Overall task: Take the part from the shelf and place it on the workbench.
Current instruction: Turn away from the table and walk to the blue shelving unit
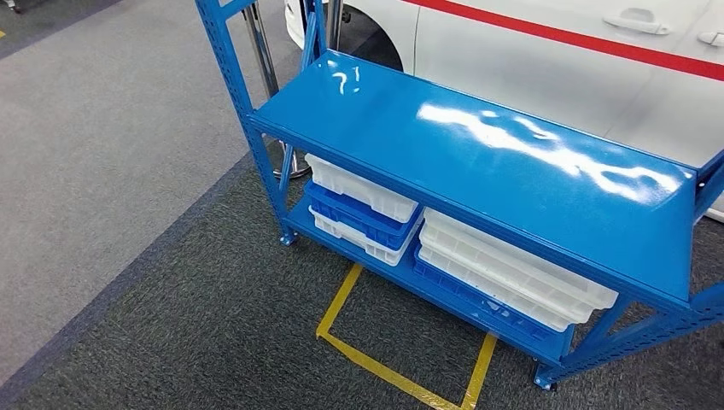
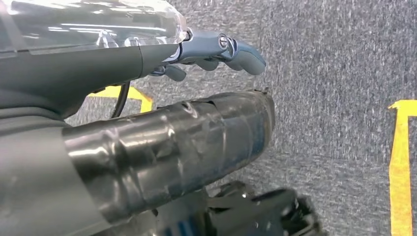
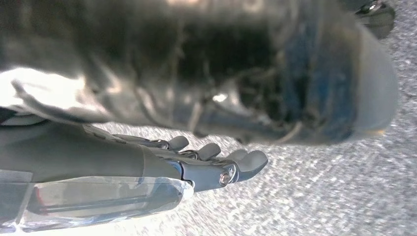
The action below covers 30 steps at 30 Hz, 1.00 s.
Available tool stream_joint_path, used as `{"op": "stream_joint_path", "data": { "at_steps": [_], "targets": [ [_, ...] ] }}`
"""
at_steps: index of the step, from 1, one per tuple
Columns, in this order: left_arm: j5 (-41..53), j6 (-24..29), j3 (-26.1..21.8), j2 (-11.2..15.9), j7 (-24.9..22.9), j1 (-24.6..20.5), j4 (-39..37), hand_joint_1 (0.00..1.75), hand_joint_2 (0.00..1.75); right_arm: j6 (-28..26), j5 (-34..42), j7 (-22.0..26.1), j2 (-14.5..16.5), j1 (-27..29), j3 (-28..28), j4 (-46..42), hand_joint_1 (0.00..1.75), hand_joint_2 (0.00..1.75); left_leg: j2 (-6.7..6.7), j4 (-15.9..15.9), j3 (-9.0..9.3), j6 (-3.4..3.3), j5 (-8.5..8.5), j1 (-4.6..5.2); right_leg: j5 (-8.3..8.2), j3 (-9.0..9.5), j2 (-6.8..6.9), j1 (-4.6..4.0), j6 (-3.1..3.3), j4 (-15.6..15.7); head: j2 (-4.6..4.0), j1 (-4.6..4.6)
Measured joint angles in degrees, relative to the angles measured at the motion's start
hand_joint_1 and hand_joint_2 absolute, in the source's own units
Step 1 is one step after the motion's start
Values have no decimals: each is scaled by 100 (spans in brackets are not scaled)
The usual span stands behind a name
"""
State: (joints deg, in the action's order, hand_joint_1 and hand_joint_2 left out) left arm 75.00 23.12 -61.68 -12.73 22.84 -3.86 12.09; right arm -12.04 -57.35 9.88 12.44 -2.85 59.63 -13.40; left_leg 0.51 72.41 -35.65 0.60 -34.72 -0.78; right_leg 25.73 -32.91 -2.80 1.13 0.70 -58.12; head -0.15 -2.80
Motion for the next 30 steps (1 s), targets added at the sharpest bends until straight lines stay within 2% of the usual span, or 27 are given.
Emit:
{"op": "stream_joint_path", "data": {
  "at_steps": [2,4,5,6,8,9,10,11,12,13,14,15,16,17,18,20,22,24,25,26,28,29,30],
  "targets": [
    [-1,0,0,1,0,2,0,0,0,0,-1,-1,0,3,0,0,0,0,-5,-187,79,-9,141,0,1,1,-45,1,-1,-10,0,1],
    [-1,0,0,1,0,2,0,0,0,0,-1,-2,0,3,0,0,0,0,-7,-237,101,-11,171,0,1,1,-54,2,-2,-11,0,-1],
    [-2,0,0,1,0,1,0,0,0,0,-3,-4,0,3,0,0,0,0,-60,-470,203,-20,294,-4,4,-2,-89,4,-9,-22,0,-1],
    [-4,0,-1,2,0,3,0,0,0,0,-4,-7,1,-3,0,0,0,0,-191,-773,327,-39,410,-8,11,-17,-142,-6,-30,-50,0,-1],
    [-13,0,-4,1,3,-7,0,0,0,0,-8,-11,1,0,1,0,0,0,-349,-1346,556,-122,619,-14,-8,-80,-343,-3,-146,-88,0,-3],
    [-16,0,-5,-2,4,-12,0,0,0,0,-9,-12,0,3,1,0,0,0,-342,-1440,587,-174,628,-19,4,-122,-349,-7,-203,-128,0,-4],
    [-20,0,-6,-5,6,-19,0,0,0,0,-9,-13,-2,9,2,0,0,0,-244,-1465,596,-228,646,-23,62,-186,-282,-4,-248,-221,0,-12],
    [-23,0,-7,-9,6,-16,0,0,0,0,-9,-13,-3,7,2,0,0,0,-166,-1491,600,-269,667,-32,192,-281,-145,-12,-265,-425,0,-19],
    [-22,0,-7,-10,7,-12,0,0,0,-1,-9,-14,-4,1,2,0,0,0,-89,-1495,602,-293,673,-21,372,-427,24,-21,-273,-734,0,-25],
    [-23,0,-7,-10,6,-4,0,0,0,-5,-9,-15,-4,-5,2,0,0,0,-12,-1494,597,-308,670,-9,558,-602,128,-24,-283,-1102,0,-31],
    [-23,0,-7,-10,4,5,0,0,0,-15,-5,-15,-4,-8,2,0,0,0,70,-1490,592,-313,664,3,686,-755,182,-22,-291,-1428,0,-29],
    [-23,0,-7,-10,2,11,0,0,0,-27,1,-16,-4,-6,3,0,0,0,146,-1487,591,-314,657,11,724,-836,214,-21,-294,-1613,0,-29],
    [-23,0,-7,-10,0,11,0,0,0,-36,7,-17,-4,-2,5,0,0,0,208,-1483,594,-311,648,17,655,-808,236,-21,-291,-1589,0,-28],
    [-19,0,-7,-11,-2,7,0,0,0,-30,12,-19,-5,3,7,0,0,0,256,-1480,603,-302,637,20,495,-659,260,-23,-278,-1338,0,-29],
    [-14,0,-7,-13,-2,1,0,0,0,-12,10,-20,-6,6,8,0,0,0,293,-1477,617,-289,625,21,311,-434,302,-29,-256,-944,0,-29],
    [-3,0,-7,-16,-2,-10,0,0,0,31,1,-25,-9,4,8,0,0,0,347,-1469,635,-246,599,38,108,-68,423,-69,-181,-284,0,-29],
    [4,0,-7,-17,-2,-24,0,0,0,47,-5,-28,-9,3,8,1,0,0,376,-1469,645,-190,587,54,111,8,476,-110,-115,-110,0,-28],
    [8,0,-7,-18,-3,-39,0,0,0,52,-4,-29,-8,8,9,4,0,0,381,-1473,665,-127,574,55,89,9,435,-96,-64,-74,0,-27],
    [9,0,-7,-18,-3,-41,0,0,0,58,1,-29,-8,7,9,6,0,0,329,-1421,651,-94,522,52,76,18,416,-76,-30,-49,0,-23],
    [10,0,-7,-17,-3,-39,0,0,0,66,6,-30,-7,1,10,8,0,0,250,-1257,584,-65,402,45,59,25,396,-55,3,-23,0,-16],
    [11,0,-7,-17,-4,-30,0,0,0,83,16,-48,-5,-12,12,9,0,0,72,-599,281,-23,30,25,43,23,360,-44,48,-3,0,-3],
    [14,-1,-7,-17,-4,-25,0,0,0,87,18,-71,-4,-16,13,9,0,0,31,-210,91,-10,-134,19,42,15,339,-49,57,-7,0,0],
    [19,-2,-7,-17,-7,-17,0,0,0,87,18,-109,-3,-16,15,9,0,0,14,64,-49,-3,-200,17,43,11,315,-53,62,-14,0,-1]
  ]
}}
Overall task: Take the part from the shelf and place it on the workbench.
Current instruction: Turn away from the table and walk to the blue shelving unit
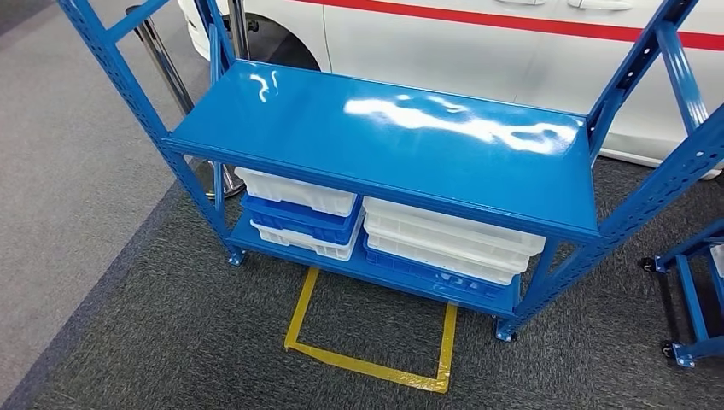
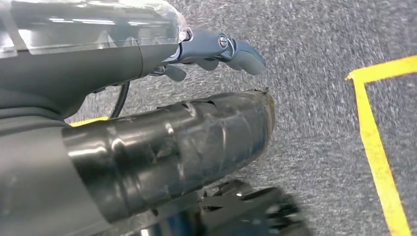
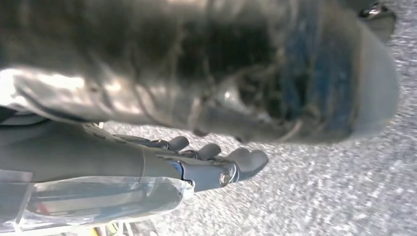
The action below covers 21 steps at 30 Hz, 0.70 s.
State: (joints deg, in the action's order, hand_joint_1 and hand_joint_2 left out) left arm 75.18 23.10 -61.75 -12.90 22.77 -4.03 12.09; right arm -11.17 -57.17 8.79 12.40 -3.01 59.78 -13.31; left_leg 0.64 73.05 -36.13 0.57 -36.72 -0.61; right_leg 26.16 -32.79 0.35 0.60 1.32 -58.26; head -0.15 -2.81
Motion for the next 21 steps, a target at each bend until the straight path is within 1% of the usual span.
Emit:
{"op": "stream_joint_path", "data": {
  "at_steps": [1,2,3,4,5,6,7,8,9,10,11,12,14,15,16,17,18,19,20,21],
  "targets": [
    [7,-2,0,0,-4,7,0,0,0,-6,1,-46,2,1,3,1,0,0,-7,80,-54,1,50,0,2,-2,-26,-2,0,-10,0,0],
    [16,-4,0,1,-9,14,0,0,0,-20,1,-95,4,0,6,1,0,0,-8,-71,-1,-6,212,0,6,-1,-55,-3,-3,-21,0,1],
    [27,-6,0,2,-14,17,0,0,0,-40,-1,-136,9,0,9,2,0,0,-11,-418,145,-22,445,-1,11,3,-81,-3,-9,-33,0,0],
    [34,-7,0,3,-17,18,0,0,0,-63,-2,-169,17,-2,11,2,0,0,-24,-828,318,-45,642,3,18,3,-102,-10,-20,-47,0,-1],
    [40,-7,0,5,-20,14,0,0,0,-87,-7,-194,26,-5,13,3,0,0,-36,-1177,460,-70,776,9,24,-3,-120,-20,-39,-61,0,-2],
    [43,-7,1,6,-23,9,0,0,0,-112,-15,-218,33,-8,14,3,0,0,-48,-1399,543,-96,840,17,24,-12,-131,-29,-64,-71,0,-4],
    [45,-7,1,7,-27,3,0,0,0,-138,-26,-244,38,-11,15,4,0,0,-57,-1486,566,-118,839,28,21,-21,-137,-35,-92,-74,0,-5],
    [48,-7,2,7,-32,0,0,0,0,-163,-35,-269,40,-12,15,4,0,44,-57,-1504,563,-140,846,36,13,-25,-141,-35,-124,-70,0,-7],
    [49,-7,2,5,-38,0,0,0,0,-185,-43,-296,42,-11,15,4,0,87,-51,-1522,571,-176,868,28,10,-25,-141,-32,-157,-68,0,-7],
    [52,-7,1,3,-42,1,0,0,0,-203,-49,-318,42,-10,16,4,0,131,-42,-1546,585,-214,892,20,38,-32,-134,-26,-188,-98,0,-9],
    [53,-8,1,1,-46,1,0,0,0,-220,-53,-339,43,-10,16,4,0,175,-31,-1573,595,-257,919,9,125,-77,-124,-23,-218,-210,0,-11],
    [55,-8,0,-2,-48,-2,0,0,0,-235,-60,-352,43,-10,16,4,0,175,-20,-1596,602,-292,942,-1,275,-174,-113,-15,-246,-434,0,-15],
    [57,-10,0,-2,-48,-4,0,0,0,-256,-90,-363,43,-10,16,4,0,175,1,-1597,585,-320,954,5,671,-512,-98,3,-293,-1177,0,-19],
    [57,-11,0,-1,-48,-1,0,0,0,-258,-108,-365,43,-9,15,4,0,175,12,-1594,580,-320,954,9,794,-668,-96,12,-312,-1512,0,-18],
    [57,-13,0,-1,-48,1,0,0,0,-258,-124,-365,43,-8,15,4,0,175,20,-1592,580,-319,953,11,816,-749,-92,19,-324,-1691,0,-17],
    [58,-13,0,-1,-48,2,0,0,0,-258,-133,-365,42,-7,15,4,0,175,23,-1589,585,-314,950,11,713,-711,-85,25,-328,-1627,0,-18],
    [58,-13,0,-1,-48,2,0,0,0,-258,-137,-365,42,-5,15,4,0,175,23,-1585,596,-306,943,9,523,-566,-74,31,-326,-1344,0,-18],
    [59,-13,0,-1,-48,1,0,0,0,-260,-138,-365,42,-4,15,4,0,175,22,-1570,604,-294,928,16,318,-358,-58,45,-339,-922,0,-20],
    [60,-13,0,4,-48,-3,0,0,0,-263,-139,-368,52,-6,15,9,0,175,18,-1535,591,-283,898,41,185,-170,-52,62,-362,-535,0,-22],
    [60,-14,1,11,-46,-7,0,0,0,-270,-139,-372,62,-12,15,14,0,175,15,-1501,573,-280,871,71,118,-48,-52,79,-336,-270,0,-10]
  ]
}}
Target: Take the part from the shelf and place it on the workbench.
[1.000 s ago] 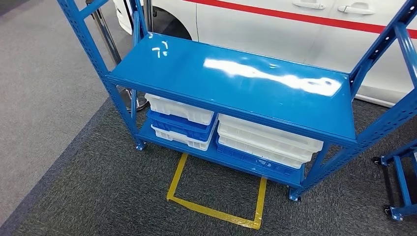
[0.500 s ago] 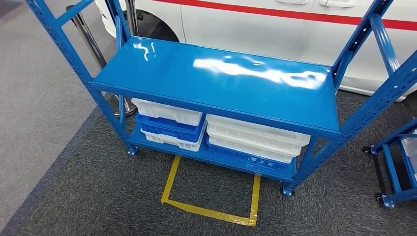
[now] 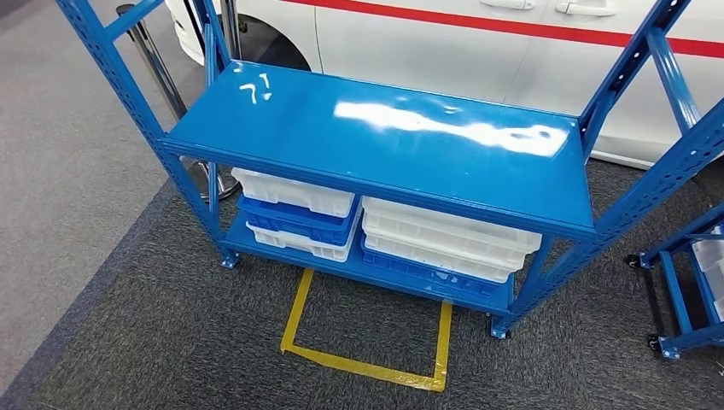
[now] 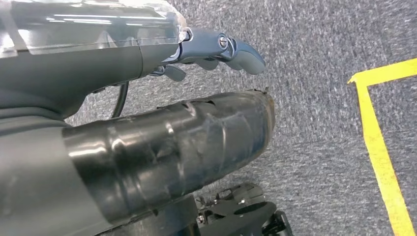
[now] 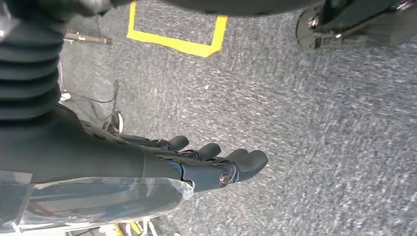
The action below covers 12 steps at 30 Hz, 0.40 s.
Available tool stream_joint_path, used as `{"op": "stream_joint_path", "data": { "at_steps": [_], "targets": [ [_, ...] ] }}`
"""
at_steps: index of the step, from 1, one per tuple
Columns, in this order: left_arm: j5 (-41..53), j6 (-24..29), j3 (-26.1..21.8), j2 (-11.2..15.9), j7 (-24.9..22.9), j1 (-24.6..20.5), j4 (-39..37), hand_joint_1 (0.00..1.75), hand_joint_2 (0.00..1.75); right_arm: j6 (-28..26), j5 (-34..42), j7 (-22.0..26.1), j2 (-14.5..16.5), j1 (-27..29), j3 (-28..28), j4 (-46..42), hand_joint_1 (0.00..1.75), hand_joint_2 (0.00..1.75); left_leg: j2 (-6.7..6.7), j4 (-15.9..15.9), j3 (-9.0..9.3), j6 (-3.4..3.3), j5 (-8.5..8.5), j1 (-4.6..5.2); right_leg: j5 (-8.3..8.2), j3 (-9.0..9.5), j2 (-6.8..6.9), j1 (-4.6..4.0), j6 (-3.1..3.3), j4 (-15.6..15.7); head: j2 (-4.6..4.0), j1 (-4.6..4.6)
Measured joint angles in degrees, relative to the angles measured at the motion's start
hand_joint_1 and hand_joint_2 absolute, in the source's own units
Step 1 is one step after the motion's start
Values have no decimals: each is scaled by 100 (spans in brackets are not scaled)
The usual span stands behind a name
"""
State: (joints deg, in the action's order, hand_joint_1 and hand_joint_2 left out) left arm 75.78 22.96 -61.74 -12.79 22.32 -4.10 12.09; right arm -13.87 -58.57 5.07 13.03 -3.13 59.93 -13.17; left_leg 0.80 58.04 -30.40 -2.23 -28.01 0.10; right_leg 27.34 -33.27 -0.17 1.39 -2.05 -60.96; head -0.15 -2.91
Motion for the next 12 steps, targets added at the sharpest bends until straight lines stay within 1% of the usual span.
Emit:
{"op": "stream_joint_path", "data": {
  "at_steps": [1,2,3,4,5,9,12],
  "targets": [
    [0,-1,1,7,3,-4,0,0,0,-8,-1,-7,11,-4,0,4,0,175,-3,29,-20,0,-23,33,-10,53,-4,15,11,128,0,16],
    [0,-2,1,14,5,-9,0,0,0,-14,-1,-15,23,-9,1,8,0,175,-8,46,-38,-3,-37,53,14,50,-15,14,46,133,0,31],
    [0,-3,1,17,8,-9,0,0,0,-20,0,-22,24,-12,1,8,0,175,-9,42,-36,-4,-33,53,7,42,-18,4,94,125,0,49],
    [1,-3,1,19,9,-10,0,0,0,-20,1,-26,25,-14,2,8,0,175,-12,35,-33,3,-30,45,4,42,-18,-10,93,125,0,53],
    [1,-3,0,21,10,-11,0,0,0,-21,1,-28,24,-17,2,7,0,175,-13,29,-31,15,-26,34,8,42,-18,-26,110,125,0,52],
    [2,-5,2,20,11,-12,0,0,175,-103,0,-59,19,-25,2,-2,0,175,-13,13,-25,78,-21,-1,12,42,-20,-63,150,122,0,51],
    [2,-24,1,20,19,-13,0,0,175,-203,-3,-91,17,-27,2,-7,0,175,-13,12,-25,94,-22,-12,16,42,-20,-73,160,119,0,51]
  ]
}}
